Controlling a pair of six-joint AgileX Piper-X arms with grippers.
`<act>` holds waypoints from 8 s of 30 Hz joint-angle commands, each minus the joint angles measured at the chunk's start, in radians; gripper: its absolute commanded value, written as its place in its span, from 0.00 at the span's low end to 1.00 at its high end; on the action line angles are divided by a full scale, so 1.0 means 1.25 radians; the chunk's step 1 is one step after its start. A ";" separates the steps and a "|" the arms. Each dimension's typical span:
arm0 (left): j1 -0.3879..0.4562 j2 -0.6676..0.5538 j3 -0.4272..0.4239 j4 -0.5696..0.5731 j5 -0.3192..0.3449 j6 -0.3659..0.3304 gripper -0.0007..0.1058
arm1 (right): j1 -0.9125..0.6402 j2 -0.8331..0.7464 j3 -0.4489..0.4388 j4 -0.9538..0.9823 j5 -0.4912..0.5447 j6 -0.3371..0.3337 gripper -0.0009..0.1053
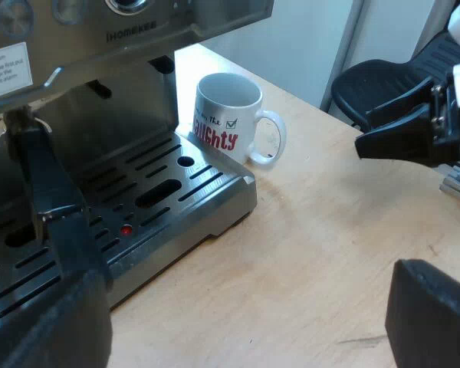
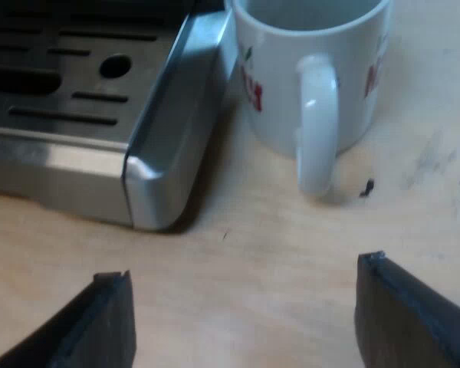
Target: Place mug into machine
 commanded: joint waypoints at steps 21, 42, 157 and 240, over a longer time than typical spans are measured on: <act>-0.003 0.000 -0.006 -0.014 0.004 -0.002 0.75 | -0.005 0.348 0.063 -0.518 0.074 0.031 0.59; -0.003 0.000 -0.006 -0.014 0.004 -0.002 0.75 | -0.005 0.722 -0.096 -0.717 0.056 0.054 0.59; -0.003 -0.185 0.073 0.064 -0.120 0.076 0.75 | 0.610 0.551 -0.220 -0.496 0.328 0.106 0.01; -0.003 -0.185 0.073 0.054 -0.120 0.076 0.75 | 0.646 0.795 -0.469 -0.443 0.563 0.159 0.54</act>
